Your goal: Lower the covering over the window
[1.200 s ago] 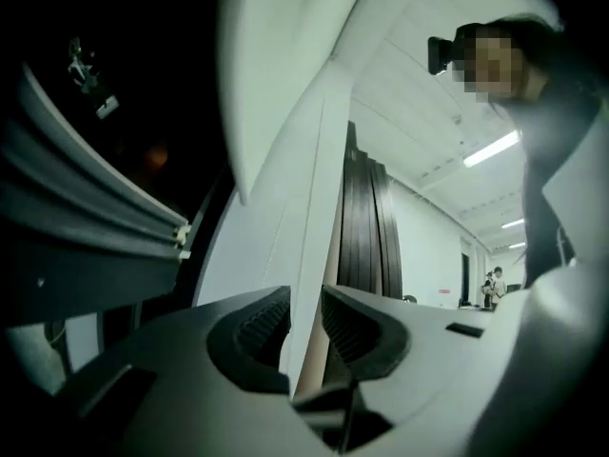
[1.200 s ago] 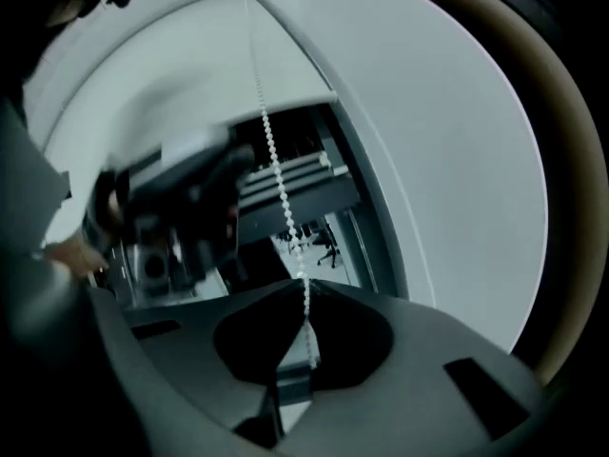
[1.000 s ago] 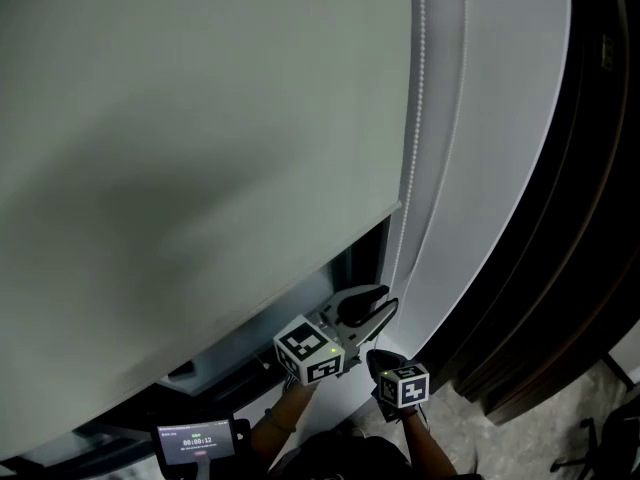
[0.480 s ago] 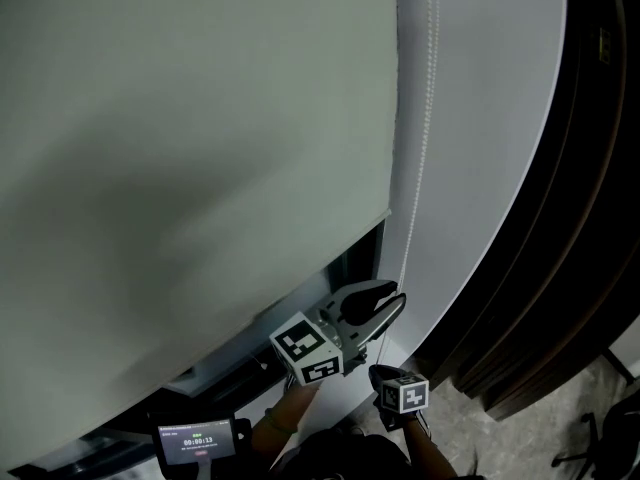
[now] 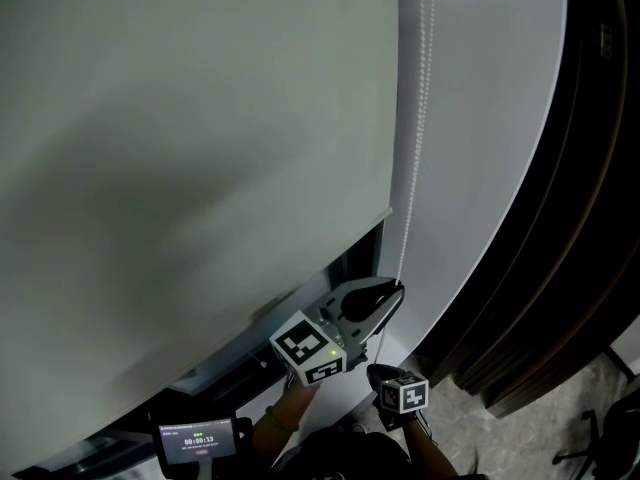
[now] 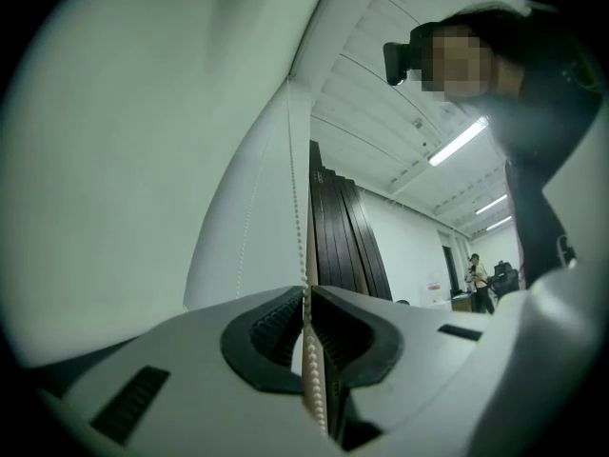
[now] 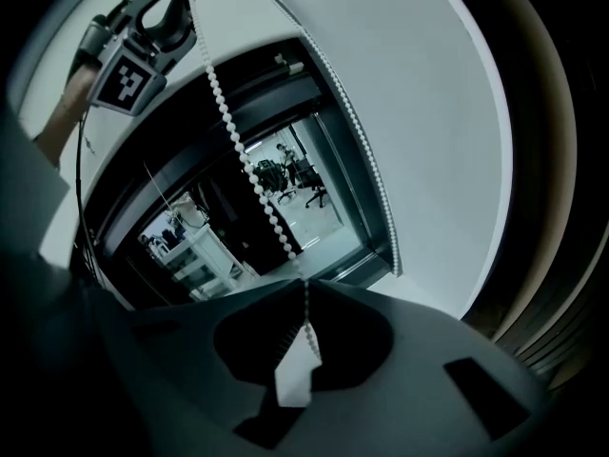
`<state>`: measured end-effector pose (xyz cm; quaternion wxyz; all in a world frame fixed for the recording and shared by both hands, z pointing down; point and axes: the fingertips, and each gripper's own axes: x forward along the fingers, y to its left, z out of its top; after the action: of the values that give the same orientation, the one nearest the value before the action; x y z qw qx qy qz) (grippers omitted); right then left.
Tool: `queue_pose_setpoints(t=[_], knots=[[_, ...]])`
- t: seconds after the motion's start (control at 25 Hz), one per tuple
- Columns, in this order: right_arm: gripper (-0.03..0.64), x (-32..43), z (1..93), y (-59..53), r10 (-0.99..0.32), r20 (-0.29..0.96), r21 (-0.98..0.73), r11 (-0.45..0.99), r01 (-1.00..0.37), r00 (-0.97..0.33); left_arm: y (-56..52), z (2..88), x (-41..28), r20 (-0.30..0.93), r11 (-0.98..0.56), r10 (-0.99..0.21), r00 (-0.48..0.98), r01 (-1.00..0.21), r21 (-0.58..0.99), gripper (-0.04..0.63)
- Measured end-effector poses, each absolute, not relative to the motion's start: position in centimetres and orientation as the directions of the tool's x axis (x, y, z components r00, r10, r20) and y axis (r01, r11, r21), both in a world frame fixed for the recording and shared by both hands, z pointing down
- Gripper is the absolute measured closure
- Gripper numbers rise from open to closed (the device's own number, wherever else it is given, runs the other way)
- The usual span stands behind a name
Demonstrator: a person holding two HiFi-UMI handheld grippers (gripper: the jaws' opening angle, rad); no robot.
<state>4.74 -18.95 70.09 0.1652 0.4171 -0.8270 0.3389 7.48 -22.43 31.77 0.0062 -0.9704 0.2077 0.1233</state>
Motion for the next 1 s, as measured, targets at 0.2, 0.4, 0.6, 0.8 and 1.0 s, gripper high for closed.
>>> queue_pose_setpoints(t=[0.2,0.4,0.6,0.8,1.0], knots=[[0.595,5.0,69.4,-19.3,-0.607,0.54,-0.401,0.423,-0.812,-0.583,-23.3,32.0,6.8,-0.256,-0.909,-0.416,0.872,-0.395,0.133,0.591],[0.594,5.2,67.8,-19.5,-0.622,0.526,-0.327,0.481,-0.813,-0.58,-25.2,32.4,4.3,-0.307,-0.867,-0.496,0.812,-0.484,0.122,0.592],[0.587,6.3,60.6,-22.0,-0.712,0.381,-0.279,0.52,-0.807,-0.591,-26.7,37.9,4.3,-0.14,-0.842,-0.538,0.831,-0.523,0.13,0.594],[0.528,6.8,47.8,-23.7,-0.768,0.108,-0.229,0.598,-0.768,-0.631,-25.8,49.9,4.9,0.073,-0.787,-0.53,0.845,-0.523,0.327,0.594],[0.503,5.9,36.8,-23.4,-0.74,-0.091,-0.158,0.671,-0.724,-0.666,-21.9,61.0,5.1,0.343,-0.744,-0.427,0.837,-0.541,0.393,0.594]])
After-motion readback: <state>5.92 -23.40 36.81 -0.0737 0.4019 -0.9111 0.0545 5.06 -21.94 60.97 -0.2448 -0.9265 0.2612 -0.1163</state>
